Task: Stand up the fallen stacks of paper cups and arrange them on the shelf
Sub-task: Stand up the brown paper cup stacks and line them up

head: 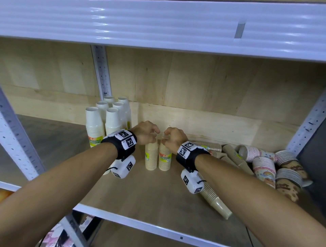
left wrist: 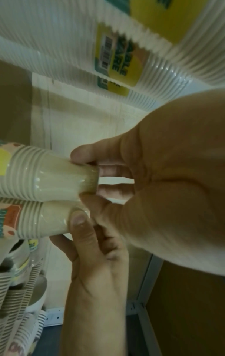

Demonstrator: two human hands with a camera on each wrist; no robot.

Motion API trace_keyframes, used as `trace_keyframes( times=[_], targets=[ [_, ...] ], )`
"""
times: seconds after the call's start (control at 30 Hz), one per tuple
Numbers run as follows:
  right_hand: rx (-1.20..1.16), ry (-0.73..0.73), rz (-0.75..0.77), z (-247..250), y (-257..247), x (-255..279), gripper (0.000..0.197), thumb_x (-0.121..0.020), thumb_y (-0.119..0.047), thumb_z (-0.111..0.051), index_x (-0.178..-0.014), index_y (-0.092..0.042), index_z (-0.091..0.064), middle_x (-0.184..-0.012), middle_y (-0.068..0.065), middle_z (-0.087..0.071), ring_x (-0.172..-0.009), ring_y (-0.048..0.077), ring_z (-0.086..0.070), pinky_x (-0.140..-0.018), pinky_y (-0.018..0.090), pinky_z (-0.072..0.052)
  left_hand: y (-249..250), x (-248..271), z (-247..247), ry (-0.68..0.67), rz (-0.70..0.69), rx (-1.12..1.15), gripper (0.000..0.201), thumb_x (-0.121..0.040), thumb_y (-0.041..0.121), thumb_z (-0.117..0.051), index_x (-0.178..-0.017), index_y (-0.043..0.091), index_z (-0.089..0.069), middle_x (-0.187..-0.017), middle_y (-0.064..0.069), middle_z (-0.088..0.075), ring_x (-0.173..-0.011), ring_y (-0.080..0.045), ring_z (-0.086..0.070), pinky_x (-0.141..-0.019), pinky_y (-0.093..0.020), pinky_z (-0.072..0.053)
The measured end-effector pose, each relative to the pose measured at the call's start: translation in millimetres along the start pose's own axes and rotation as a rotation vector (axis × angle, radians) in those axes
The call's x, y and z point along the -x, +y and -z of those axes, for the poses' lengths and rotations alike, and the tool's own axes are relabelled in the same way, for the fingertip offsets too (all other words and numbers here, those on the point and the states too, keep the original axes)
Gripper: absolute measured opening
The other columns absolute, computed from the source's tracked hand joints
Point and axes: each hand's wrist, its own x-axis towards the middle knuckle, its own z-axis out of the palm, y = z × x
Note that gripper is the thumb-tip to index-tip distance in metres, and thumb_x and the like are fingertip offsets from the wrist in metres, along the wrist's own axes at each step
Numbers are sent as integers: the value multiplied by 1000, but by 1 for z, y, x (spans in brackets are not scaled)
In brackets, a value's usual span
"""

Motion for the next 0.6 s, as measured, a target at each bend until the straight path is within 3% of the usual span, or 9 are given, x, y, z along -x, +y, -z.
trace_keyframes(
  times=[0.17,0.23,0.37,0.6],
  targets=[
    [-14,5,6,0,0,1,26,-87,-24,-66,-112,-15,-64,-116,5,-66,-106,25,-62,-86,31,-52,-3,-2,-1,88,47,-31,30,-85,37,-69,-111,22,-68,-112,-2,-62,-99,-19,-59,-81,-29,-49],
    [-30,10,-1,1,0,1,26,-87,-23,-66,-111,-16,-65,-115,4,-66,-106,25,-63,-86,31,-52,-4,-3,-3,88,53,-15,32,-82,40,-69,-111,26,-66,-111,-2,-62,-98,-19,-59,-81,-30,-50],
    [-37,10,4,1,1,1,24,-87,-23,-65,-110,-16,-65,-114,3,-66,-104,24,-63,-84,30,-52,-3,-2,-2,15,-1,-26,39,-85,31,-69,-123,25,-64,-121,-1,-59,-114,-19,-55,-89,-29,-47],
    [-57,7,-12,1,1,2,26,-86,-23,-67,-111,-16,-64,-114,1,-67,-104,23,-63,-86,31,-52,-6,-8,-4,62,12,-19,28,-84,35,-69,-109,23,-69,-108,0,-60,-98,-16,-57,-72,-26,-42]
  ],
)
